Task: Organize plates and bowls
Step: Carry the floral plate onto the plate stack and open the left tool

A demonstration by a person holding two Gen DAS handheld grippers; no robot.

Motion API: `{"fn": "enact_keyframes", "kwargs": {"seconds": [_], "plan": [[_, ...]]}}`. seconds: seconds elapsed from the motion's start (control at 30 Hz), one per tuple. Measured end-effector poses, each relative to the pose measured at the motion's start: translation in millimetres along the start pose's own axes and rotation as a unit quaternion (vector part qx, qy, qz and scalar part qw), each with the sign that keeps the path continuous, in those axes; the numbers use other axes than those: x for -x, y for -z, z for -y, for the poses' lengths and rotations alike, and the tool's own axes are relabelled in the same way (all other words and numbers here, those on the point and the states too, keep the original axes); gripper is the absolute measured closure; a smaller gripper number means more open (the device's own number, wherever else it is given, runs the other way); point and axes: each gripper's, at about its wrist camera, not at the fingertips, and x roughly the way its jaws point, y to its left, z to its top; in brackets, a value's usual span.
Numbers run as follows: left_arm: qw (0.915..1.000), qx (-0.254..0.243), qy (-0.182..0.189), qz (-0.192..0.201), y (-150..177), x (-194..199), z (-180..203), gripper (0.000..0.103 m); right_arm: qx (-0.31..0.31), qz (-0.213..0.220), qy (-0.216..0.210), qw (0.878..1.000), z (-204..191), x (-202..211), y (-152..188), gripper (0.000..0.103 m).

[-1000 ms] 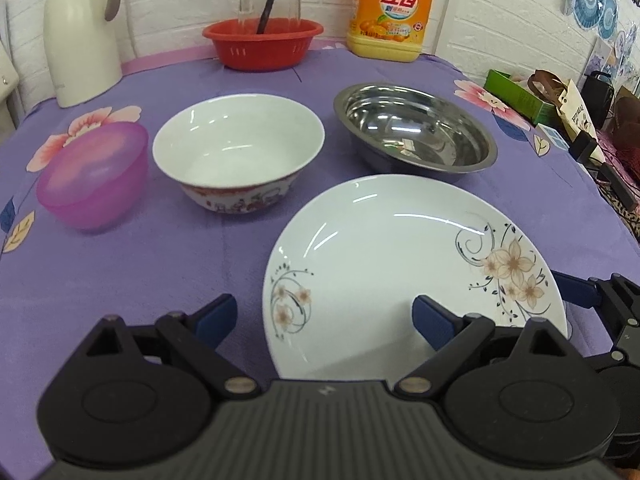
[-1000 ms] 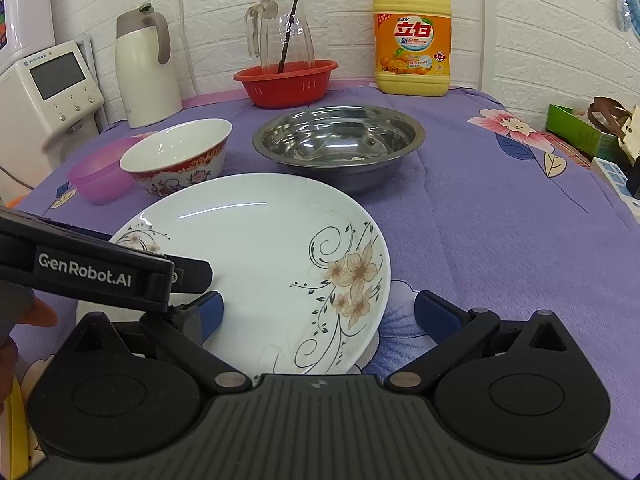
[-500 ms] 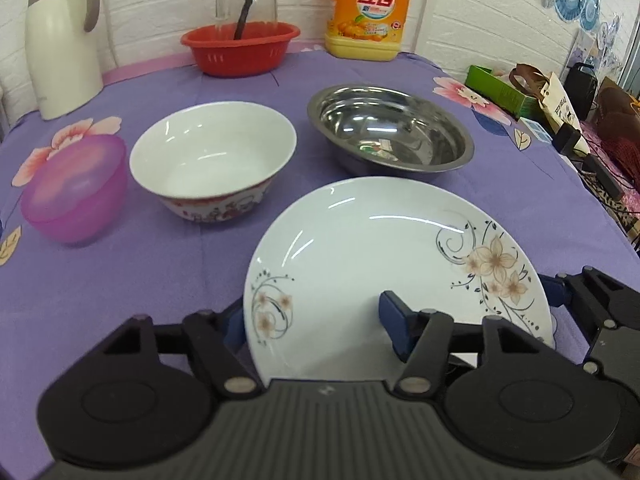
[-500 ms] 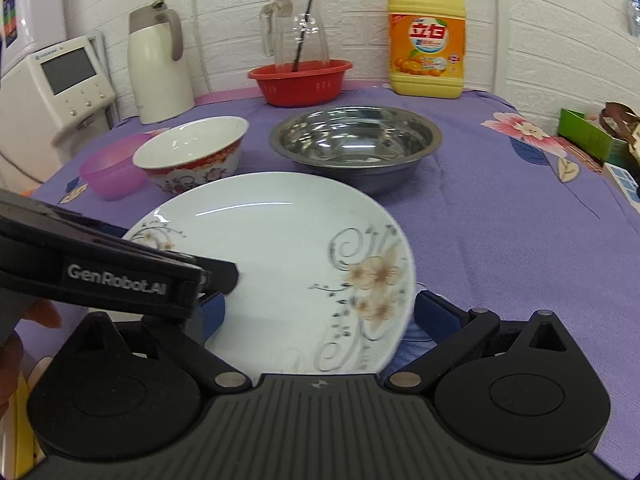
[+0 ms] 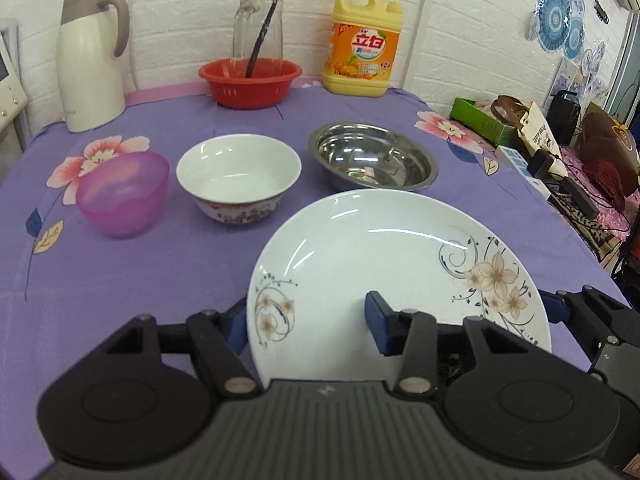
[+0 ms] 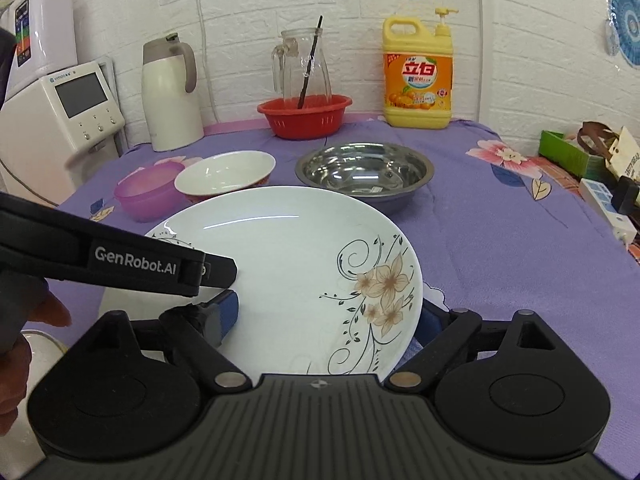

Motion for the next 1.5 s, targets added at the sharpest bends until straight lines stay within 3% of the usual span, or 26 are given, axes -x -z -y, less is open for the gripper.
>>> {"fn": "enact_keyframes", "kwargs": {"seconds": [0.2,0.47,0.77,0.93,1.1,1.3,1.5], "plan": [[0.999,0.033,-0.008,0.029,38.9,59.3,-30.1,0.057,0.01,0.028,-0.037,0.999,-38.5,40.3,11.7,0.0],[0.9939,0.059,-0.078,0.051,101.4,119.0,-69.2,0.057,0.042,0.008,-0.105,0.993,-104.0,58.7,39.7,0.0],[0.9913,0.092,-0.078,0.054,147.0,129.0,-92.9,0.057,0.09,-0.021,-0.115,0.989,-141.2,61.1,67.7,0.0],[0.9918,0.078,-0.072,0.071,152.2,129.3,-90.7,0.05,0.103,-0.015,-0.109,0.989,-144.4,62.6,71.8,0.0],[0.9904,0.102,-0.054,0.077,150.0,131.0,-97.7,0.044,0.1,-0.019,-0.111,0.989,-144.2,63.9,72.0,0.0],[0.9889,0.069,-0.075,0.107,142.7,145.5,-90.1,0.031,0.085,-0.025,-0.128,0.988,-137.1,67.2,70.7,0.0],[0.9867,0.073,-0.07,0.128,129.1,152.8,-87.2,0.03,0.076,-0.033,-0.127,0.989,-130.6,69.8,68.3,0.0]]}}
